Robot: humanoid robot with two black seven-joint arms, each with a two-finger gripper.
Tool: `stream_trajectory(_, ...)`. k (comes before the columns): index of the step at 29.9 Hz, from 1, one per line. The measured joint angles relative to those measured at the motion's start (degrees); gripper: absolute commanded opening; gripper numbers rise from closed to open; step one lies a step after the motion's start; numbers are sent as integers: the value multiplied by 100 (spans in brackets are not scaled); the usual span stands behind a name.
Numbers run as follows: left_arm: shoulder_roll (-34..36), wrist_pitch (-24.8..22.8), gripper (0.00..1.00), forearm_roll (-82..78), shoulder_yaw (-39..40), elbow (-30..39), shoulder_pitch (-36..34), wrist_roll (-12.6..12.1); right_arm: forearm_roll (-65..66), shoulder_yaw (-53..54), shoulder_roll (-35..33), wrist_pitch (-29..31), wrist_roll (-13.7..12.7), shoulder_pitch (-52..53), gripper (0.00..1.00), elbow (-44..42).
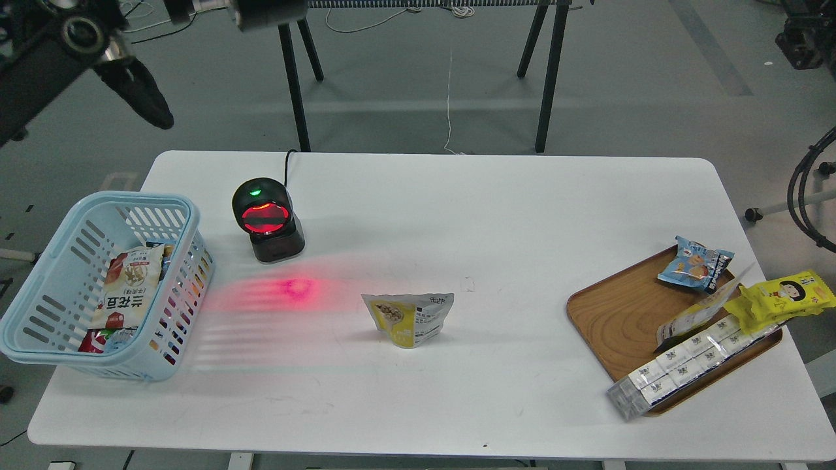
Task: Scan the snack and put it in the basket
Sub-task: 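Reach the left gripper over to the yellow pouch and grasp it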
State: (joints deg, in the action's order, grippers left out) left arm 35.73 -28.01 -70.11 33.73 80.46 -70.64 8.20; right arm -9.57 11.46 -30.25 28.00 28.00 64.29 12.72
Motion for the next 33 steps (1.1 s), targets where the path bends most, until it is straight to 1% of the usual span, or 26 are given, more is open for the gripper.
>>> stream_trajectory(4, -70, 0, 95, -986, -154, 395, 263, 1, -223, 872, 102, 0, 0, -349, 99, -7)
stream_trajectory(6, -88, 0, 95, -1439, -351, 464, 295, 68, -299, 1370, 145, 0, 0, -615, 99, 15)
stream_trajectory(11, -24, 0, 95, -2444, -858, 813, 335, 524, -352, 2015, 180, 0, -34, -1139, 99, 35)
stream_trajectory(12, -10, 0, 95, -2673, -929, 906, 367, 593, -357, 2097, 194, 0, -76, -1209, 99, 36)
stream_trajectory(14, -7, 1, 95, -3139, -1113, 1075, 452, 654, -361, 2244, 249, 0, -127, -1314, 99, 36)
stream_trajectory(20, -176, 1, 95, -4839, -1825, 1150, 552, 689, -350, 2362, 437, 0, -175, -1394, 99, 40)
stream_trajectory(22, -317, 1, 95, -5253, -2096, 1088, 561, 689, -349, 2368, 533, 0, -268, -1388, 99, 41)
stream_trajectory(25, -509, 2, 95, -5459, -2462, 881, 621, 687, -353, 2401, 668, 0, -511, -1341, 98, 44)
stream_trajectory(27, -624, 2, 95, -5483, -2638, 709, 695, 684, -353, 2448, 800, 0, -618, -1306, 99, 44)
stream_trajectory(33, -710, 2, 95, -5490, -2781, 556, 1033, 692, -346, 2526, 1160, 0, -665, -1020, 99, 47)
